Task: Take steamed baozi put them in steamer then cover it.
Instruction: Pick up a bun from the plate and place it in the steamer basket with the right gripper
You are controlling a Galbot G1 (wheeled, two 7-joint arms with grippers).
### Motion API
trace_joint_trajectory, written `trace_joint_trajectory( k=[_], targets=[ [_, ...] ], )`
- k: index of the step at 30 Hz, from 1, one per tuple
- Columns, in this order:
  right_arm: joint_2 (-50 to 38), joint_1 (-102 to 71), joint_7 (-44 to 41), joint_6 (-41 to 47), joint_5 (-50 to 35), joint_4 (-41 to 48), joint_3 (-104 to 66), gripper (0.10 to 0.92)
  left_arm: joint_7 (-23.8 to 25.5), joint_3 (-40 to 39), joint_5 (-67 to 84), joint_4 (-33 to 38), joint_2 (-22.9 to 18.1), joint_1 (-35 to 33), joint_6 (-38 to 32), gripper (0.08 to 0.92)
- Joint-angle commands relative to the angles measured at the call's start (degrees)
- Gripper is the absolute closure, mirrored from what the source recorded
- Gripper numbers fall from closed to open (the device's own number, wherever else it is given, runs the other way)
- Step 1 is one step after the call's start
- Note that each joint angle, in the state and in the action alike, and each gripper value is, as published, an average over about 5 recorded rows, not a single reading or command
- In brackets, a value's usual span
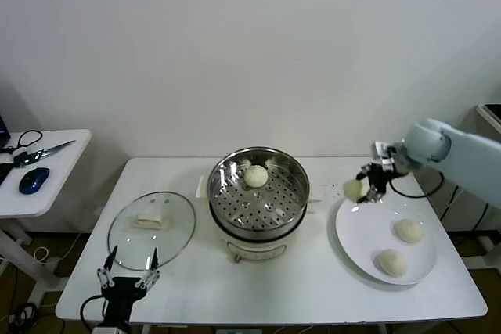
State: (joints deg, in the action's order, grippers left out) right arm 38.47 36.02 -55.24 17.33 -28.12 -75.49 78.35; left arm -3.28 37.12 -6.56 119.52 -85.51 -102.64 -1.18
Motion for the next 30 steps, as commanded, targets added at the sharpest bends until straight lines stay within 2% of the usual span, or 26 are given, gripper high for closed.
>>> trace_joint_trajectory(
  k=[1, 8, 18, 30],
  targets=[
    [10.29, 18.59, 2.93, 4.07, -14.97, -3.25, 10.22, 0.371, -0.10, -0.99, -0.51, -0.25, 0.38, -0.83, -0.43, 0.177],
    [20.54, 13.04, 9.53, 10.63, -20.36, -3.42, 7.54, 0.368, -0.47, -1.51, -0.78, -0.50, 1.04, -1.37, -0.55, 0.177],
    [32.93, 4.37, 14.13, 14.01, -21.00, -1.00, 8.06, 0.364, -0.41, -1.51, -1.02, -0.85, 1.23, -0.94, -0.52, 0.177],
    [40.17, -1.43, 15.46, 15.73, -19.90, 2.23, 9.03, 0.364, -0.40, -1.09, -0.75, -1.36, 1.17, -1.02, -0.74, 0.177]
  ],
)
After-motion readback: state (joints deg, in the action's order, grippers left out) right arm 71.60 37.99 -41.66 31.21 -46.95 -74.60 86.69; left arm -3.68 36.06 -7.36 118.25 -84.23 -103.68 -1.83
